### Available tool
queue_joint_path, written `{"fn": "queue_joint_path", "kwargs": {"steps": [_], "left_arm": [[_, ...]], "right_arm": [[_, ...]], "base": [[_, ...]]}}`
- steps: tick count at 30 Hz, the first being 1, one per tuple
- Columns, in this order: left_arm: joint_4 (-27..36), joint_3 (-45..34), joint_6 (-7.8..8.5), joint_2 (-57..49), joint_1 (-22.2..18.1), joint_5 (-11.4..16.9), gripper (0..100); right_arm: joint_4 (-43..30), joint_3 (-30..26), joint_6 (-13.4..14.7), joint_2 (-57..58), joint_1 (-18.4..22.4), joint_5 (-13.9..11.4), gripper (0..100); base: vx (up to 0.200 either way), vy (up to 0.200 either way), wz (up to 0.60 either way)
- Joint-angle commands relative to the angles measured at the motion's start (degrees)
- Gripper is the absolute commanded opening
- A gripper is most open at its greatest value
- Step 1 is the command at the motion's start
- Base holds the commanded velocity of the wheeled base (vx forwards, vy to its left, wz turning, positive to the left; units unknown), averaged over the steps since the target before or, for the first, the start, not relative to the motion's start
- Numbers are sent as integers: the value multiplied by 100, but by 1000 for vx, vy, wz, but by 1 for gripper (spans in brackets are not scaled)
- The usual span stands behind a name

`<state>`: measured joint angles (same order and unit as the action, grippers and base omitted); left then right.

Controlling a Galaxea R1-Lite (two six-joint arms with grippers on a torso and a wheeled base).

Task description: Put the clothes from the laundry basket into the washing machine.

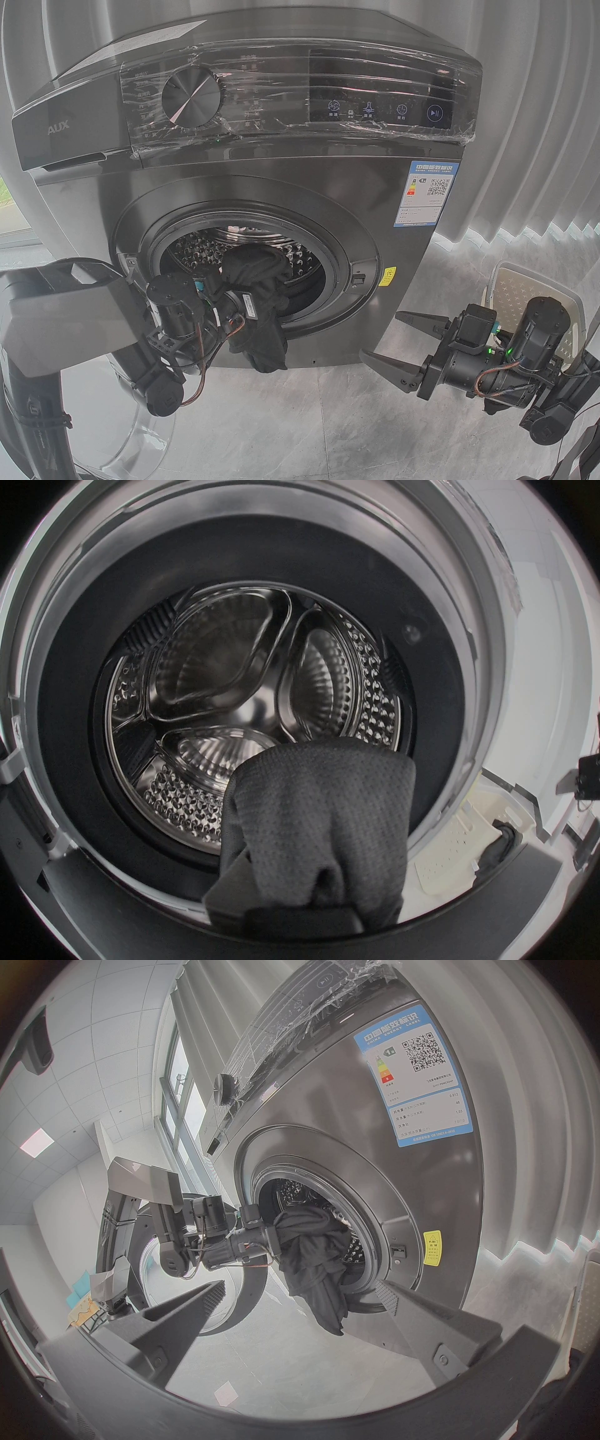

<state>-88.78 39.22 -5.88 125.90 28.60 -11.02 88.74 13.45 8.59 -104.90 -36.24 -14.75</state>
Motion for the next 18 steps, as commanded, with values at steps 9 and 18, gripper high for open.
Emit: {"fn": "queue_joint_path", "kwargs": {"steps": [9,18], "left_arm": [[45,1211,-63,567,-47,-383,0],[415,2204,-45,1200,-162,-445,0]], "right_arm": [[3,-9,11,-39,-14,-2,100],[3,-9,11,-31,-23,-10,100]], "base": [[0,0,0],[0,0,0]]}}
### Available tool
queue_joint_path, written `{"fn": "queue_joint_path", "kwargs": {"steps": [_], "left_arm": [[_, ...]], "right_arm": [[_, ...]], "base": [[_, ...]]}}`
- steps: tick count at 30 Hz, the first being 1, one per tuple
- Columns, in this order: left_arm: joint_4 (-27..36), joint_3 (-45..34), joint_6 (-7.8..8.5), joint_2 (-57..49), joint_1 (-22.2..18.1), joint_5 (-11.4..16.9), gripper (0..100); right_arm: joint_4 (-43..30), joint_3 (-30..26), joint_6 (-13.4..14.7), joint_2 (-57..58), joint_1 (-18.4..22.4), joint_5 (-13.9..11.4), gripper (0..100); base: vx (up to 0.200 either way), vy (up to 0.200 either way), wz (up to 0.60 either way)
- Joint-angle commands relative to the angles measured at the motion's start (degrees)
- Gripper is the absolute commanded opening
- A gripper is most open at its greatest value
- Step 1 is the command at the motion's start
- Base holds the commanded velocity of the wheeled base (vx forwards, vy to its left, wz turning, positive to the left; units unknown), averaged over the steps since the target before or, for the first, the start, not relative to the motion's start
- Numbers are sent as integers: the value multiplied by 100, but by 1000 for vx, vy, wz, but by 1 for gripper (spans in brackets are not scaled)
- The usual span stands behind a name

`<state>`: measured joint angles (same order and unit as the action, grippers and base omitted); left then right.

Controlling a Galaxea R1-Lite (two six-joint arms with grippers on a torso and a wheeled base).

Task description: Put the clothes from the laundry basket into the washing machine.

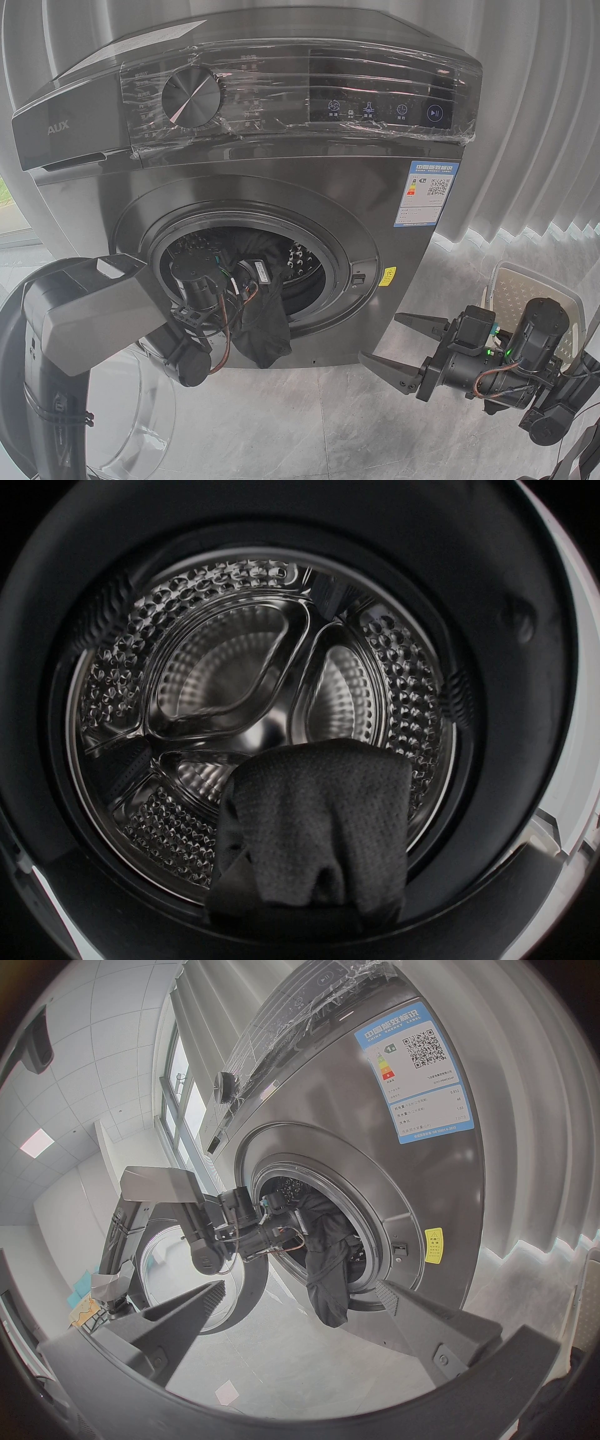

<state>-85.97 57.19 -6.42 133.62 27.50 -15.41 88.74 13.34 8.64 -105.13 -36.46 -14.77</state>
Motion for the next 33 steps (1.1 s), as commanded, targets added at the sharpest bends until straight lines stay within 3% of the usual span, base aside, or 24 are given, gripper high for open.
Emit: {"fn": "queue_joint_path", "kwargs": {"steps": [1,6,11,19,33], "left_arm": [[203,486,18,481,-70,-6,0],[608,1119,18,718,-131,-6,0],[1328,2244,18,1070,-342,-6,0],[1733,3220,-8,1395,-562,-6,0],[1926,3624,-8,1632,-702,-6,0]], "right_arm": [[3,2,6,-7,-1,-8,100],[3,2,6,-7,-1,-8,100],[3,2,-3,-7,8,-8,100],[3,2,6,-34,8,-17,100],[3,2,-3,-34,8,-17,100]], "base": [[0,0,0],[0,0,0],[0,0,0],[0,0,0],[0,0,0]]}}
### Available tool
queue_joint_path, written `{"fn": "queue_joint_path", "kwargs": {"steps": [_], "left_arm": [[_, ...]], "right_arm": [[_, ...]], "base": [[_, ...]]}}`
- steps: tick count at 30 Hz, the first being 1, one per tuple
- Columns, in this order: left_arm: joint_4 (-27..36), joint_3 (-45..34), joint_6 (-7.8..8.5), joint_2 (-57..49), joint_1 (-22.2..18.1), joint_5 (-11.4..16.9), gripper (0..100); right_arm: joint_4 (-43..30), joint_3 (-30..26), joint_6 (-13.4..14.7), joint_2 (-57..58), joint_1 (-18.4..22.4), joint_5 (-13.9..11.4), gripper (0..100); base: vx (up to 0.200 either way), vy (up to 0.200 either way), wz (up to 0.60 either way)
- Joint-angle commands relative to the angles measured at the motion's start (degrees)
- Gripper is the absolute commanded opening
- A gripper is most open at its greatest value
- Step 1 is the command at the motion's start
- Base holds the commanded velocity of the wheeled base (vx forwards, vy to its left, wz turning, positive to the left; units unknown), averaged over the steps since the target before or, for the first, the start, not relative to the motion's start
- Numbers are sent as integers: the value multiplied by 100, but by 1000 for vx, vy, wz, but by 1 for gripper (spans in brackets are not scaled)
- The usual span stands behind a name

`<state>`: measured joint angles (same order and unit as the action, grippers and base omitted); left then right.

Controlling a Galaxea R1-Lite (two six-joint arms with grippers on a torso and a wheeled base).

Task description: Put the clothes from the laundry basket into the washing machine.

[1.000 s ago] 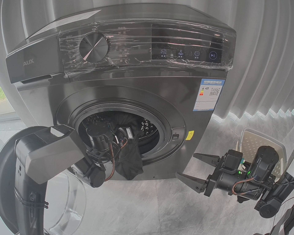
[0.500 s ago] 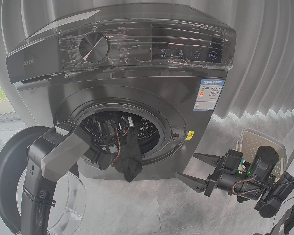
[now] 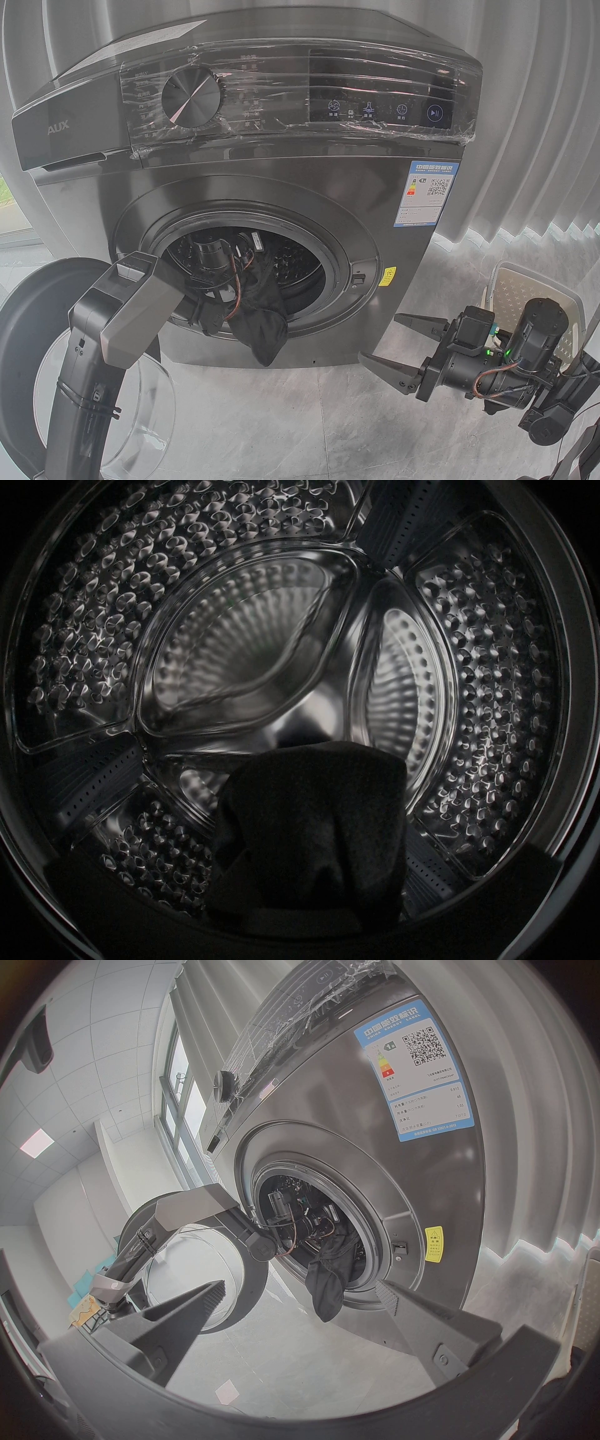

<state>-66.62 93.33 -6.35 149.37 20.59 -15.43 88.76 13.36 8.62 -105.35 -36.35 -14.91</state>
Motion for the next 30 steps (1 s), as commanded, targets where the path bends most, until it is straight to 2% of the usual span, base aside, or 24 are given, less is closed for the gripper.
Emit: {"fn": "queue_joint_path", "kwargs": {"steps": [1,2,3,10,14,16,21,23,30], "left_arm": [[-9,-8,-15,48,-11,-4,0],[-9,-8,-6,48,-11,-4,0],[-9,-17,-15,48,-11,-4,100],[-35,-43,-24,48,15,-4,100],[-9,-395,-15,-101,24,-4,100],[79,-1115,11,-479,59,5,100],[396,-2302,64,-1042,112,172,100],[413,-2548,90,-1147,112,260,100],[387,-2900,231,-1235,112,269,100]], "right_arm": [[1,0,-1,-12,-3,-3,100],[1,0,-1,-12,-3,-3,100],[1,0,-1,-12,-3,-3,100],[1,0,8,-3,5,-3,100],[1,0,-1,-3,-3,-3,100],[1,0,-1,-3,-3,-3,100],[1,0,-1,-3,-12,-3,100],[1,0,-1,-3,-12,-3,100],[1,0,-1,-3,-12,-3,100]], "base": [[0,0,0],[0,0,0],[0,0,0],[0,0,0],[0,0,0],[0,0,0],[0,0,0],[0,0,0],[0,0,0]]}}
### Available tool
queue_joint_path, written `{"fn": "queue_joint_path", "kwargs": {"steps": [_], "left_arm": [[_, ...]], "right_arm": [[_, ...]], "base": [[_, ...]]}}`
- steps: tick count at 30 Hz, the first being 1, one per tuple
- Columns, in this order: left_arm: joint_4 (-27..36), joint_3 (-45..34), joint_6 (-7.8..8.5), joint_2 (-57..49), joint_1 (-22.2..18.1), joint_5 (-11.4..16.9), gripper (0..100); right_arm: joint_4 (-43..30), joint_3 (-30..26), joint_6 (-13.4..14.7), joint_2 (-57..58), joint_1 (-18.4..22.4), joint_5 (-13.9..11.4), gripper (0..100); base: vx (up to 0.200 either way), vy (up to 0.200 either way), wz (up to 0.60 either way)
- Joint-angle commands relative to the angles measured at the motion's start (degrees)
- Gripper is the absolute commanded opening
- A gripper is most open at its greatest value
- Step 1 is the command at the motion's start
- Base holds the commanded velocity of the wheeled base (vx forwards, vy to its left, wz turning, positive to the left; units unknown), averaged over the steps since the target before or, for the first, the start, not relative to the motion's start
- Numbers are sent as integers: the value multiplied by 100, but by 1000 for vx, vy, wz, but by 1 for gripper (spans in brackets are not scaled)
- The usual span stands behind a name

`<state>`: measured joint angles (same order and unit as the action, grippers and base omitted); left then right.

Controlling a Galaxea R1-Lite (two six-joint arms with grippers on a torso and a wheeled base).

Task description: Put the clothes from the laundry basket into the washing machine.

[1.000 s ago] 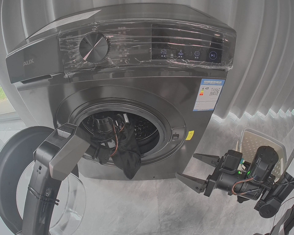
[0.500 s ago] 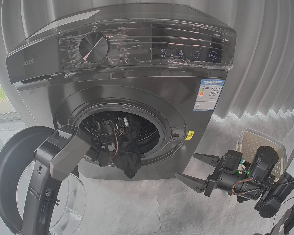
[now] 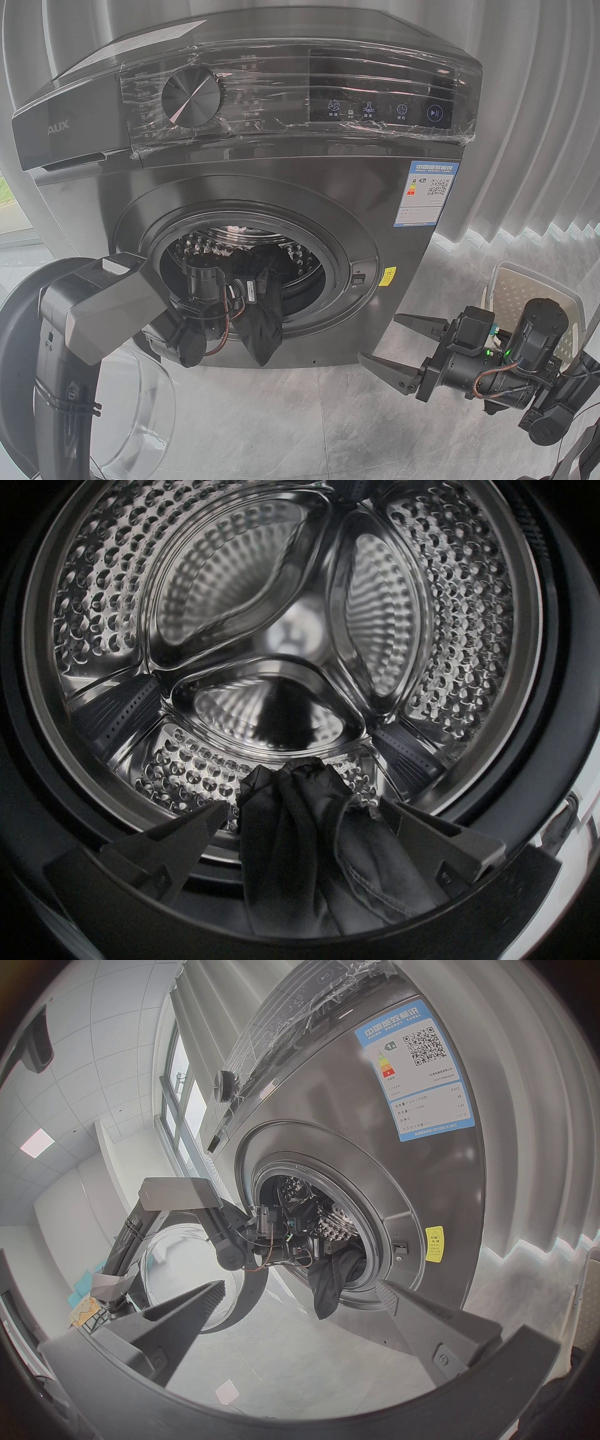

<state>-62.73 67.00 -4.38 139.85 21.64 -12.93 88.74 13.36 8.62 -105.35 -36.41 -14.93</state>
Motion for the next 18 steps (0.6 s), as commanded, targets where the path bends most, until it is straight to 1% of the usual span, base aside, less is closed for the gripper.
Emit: {"fn": "queue_joint_path", "kwargs": {"steps": [1,5,6,10,11,14,18], "left_arm": [[-11,-319,25,-292,16,10,100],[-11,-433,25,-327,51,19,100],[15,-679,7,-424,139,28,100],[7,-741,-2,-397,183,72,100],[15,-759,-19,-380,200,168,100],[59,-794,-19,-336,253,283,100],[59,-759,-37,-195,315,344,100]], "right_arm": [[-5,0,-1,-3,-6,-1,100],[3,0,-1,-3,-6,-1,100],[-5,0,-1,-3,-15,-1,100],[-5,-9,-1,-12,-24,8,100],[3,-53,-1,-12,-50,8,100],[3,-70,-1,-12,-50,-1,100],[3,-70,-1,-12,-50,8,100]], "base": [[0,0,0],[0,0,0],[0,0,0],[0,0,0],[0,0,0],[0,0,0],[0,0,0]]}}
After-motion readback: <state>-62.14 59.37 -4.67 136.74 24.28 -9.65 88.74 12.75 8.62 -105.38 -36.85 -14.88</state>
